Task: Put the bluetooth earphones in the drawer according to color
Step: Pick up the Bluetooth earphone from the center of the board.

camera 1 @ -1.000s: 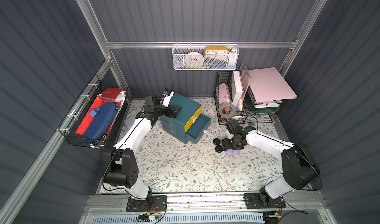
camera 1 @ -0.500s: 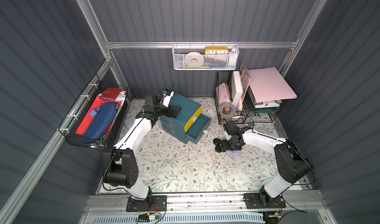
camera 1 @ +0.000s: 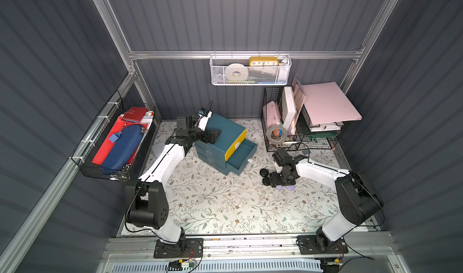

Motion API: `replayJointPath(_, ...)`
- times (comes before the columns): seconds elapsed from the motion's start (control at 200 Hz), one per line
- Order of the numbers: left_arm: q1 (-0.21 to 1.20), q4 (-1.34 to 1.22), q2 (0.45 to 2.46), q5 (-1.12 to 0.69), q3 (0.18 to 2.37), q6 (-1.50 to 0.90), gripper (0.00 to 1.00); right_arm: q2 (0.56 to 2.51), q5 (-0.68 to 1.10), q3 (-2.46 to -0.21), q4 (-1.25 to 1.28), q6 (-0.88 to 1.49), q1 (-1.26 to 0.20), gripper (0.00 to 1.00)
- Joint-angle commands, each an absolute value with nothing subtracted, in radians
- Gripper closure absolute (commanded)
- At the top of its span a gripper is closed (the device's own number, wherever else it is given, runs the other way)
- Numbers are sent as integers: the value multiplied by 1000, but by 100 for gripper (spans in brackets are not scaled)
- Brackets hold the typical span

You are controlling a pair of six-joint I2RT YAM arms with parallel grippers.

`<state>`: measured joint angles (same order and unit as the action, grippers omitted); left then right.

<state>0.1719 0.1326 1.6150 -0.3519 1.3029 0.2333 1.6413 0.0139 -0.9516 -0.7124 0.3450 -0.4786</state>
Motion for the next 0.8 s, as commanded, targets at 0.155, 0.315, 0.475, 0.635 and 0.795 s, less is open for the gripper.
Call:
replayJointPath(0.155, 178, 320, 1675, -330, 1268, 185, 1, 1615, -2, -925, -741, 362, -484, 27)
replayJointPath(0.315, 179, 320, 1674, -330, 1268, 186, 1, 1621, 0, -929, -733, 365, -484, 30)
replayJointPath(0.475, 179, 320, 1674, -329, 1267, 187, 1, 1634, 11, -932, -716, 372, -485, 34)
replayJointPath(0.635, 179, 321, 1675, -330, 1267, 187, 0, 1657, 8, -939, -704, 374, -485, 35)
replayJointPath(0.795, 179, 319, 1674, -328, 1267, 187, 1, 1680, 23, -945, -687, 381, -486, 39)
